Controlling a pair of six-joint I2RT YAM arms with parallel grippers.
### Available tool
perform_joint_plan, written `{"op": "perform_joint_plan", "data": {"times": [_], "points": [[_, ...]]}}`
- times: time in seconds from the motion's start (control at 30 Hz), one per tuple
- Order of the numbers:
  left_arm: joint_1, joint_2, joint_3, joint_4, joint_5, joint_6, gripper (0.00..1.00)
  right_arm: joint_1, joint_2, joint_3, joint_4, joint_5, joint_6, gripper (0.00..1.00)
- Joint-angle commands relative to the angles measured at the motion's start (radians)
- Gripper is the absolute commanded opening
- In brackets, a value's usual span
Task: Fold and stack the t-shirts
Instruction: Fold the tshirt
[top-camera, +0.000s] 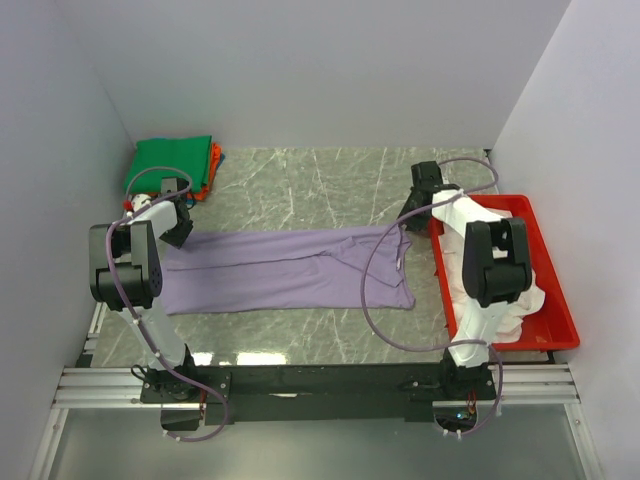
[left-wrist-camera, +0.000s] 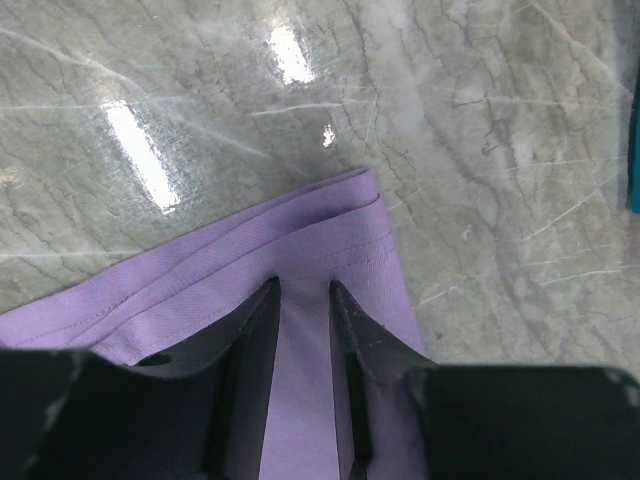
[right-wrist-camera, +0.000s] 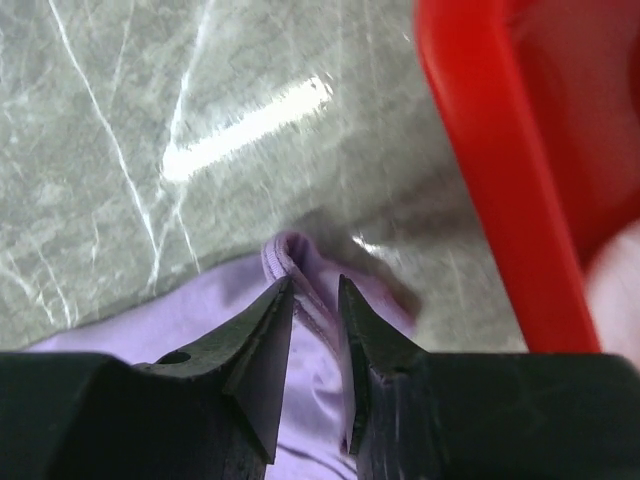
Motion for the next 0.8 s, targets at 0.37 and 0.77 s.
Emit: {"op": "perform_joint_plan", "data": {"times": [0.37,0.77], "points": [[0.01,0.04,0.001,-0.03,-0.007,0.007,0.33,0.012,0.052,0.088,0.029,0.02,-0.01,0.38],[0.01,0.048,0.001,-0.028,-0.001,0.005,0.33,0.014,0.112,0.151,0.004,0.003,-0.016,0.42]]}}
